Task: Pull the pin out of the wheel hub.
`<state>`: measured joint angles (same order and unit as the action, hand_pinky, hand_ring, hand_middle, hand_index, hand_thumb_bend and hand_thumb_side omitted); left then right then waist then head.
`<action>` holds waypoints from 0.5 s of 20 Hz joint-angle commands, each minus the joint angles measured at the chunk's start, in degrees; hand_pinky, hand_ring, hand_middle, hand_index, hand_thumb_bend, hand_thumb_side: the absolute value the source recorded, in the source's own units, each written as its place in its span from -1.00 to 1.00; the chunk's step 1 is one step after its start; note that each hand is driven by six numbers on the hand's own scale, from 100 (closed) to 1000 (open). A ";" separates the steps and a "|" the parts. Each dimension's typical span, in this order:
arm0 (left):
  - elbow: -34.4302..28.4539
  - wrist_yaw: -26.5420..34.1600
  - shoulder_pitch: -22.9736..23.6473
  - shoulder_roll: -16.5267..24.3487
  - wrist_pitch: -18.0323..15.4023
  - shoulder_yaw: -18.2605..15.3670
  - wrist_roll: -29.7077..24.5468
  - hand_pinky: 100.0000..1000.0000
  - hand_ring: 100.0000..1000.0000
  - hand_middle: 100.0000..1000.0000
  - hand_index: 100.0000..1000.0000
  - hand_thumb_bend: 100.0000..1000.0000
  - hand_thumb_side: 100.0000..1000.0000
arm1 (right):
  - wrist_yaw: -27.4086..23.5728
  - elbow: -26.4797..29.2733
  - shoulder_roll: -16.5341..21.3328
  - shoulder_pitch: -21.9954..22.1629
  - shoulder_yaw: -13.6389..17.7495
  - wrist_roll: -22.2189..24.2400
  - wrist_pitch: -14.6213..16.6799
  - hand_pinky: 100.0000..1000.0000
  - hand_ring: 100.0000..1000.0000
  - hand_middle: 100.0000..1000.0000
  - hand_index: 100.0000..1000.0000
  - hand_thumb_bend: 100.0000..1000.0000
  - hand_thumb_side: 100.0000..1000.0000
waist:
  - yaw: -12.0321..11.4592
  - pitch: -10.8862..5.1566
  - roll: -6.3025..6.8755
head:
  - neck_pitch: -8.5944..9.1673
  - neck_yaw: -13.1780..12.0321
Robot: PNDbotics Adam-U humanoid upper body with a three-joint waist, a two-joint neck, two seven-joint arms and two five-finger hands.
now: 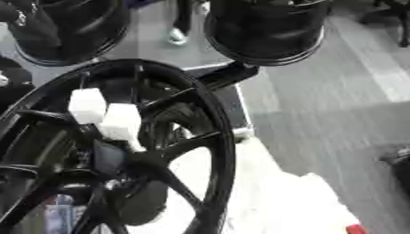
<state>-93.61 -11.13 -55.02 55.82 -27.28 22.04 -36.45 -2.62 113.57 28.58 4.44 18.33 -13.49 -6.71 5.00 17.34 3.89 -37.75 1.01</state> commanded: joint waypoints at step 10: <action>2.05 3.01 -0.64 1.36 3.52 0.59 -4.29 0.67 0.53 0.30 0.66 -1.00 -0.09 | -0.41 1.03 0.97 -0.50 0.49 -0.12 -0.59 0.51 0.16 0.00 0.35 -1.00 0.00 | -0.20 -0.99 -0.23 | -0.08 0.38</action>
<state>-91.41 -9.00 -54.94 55.39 -23.54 23.00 -39.37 -2.79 113.57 28.52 4.08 18.33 -13.55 -7.17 4.87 17.36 3.84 -37.76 1.24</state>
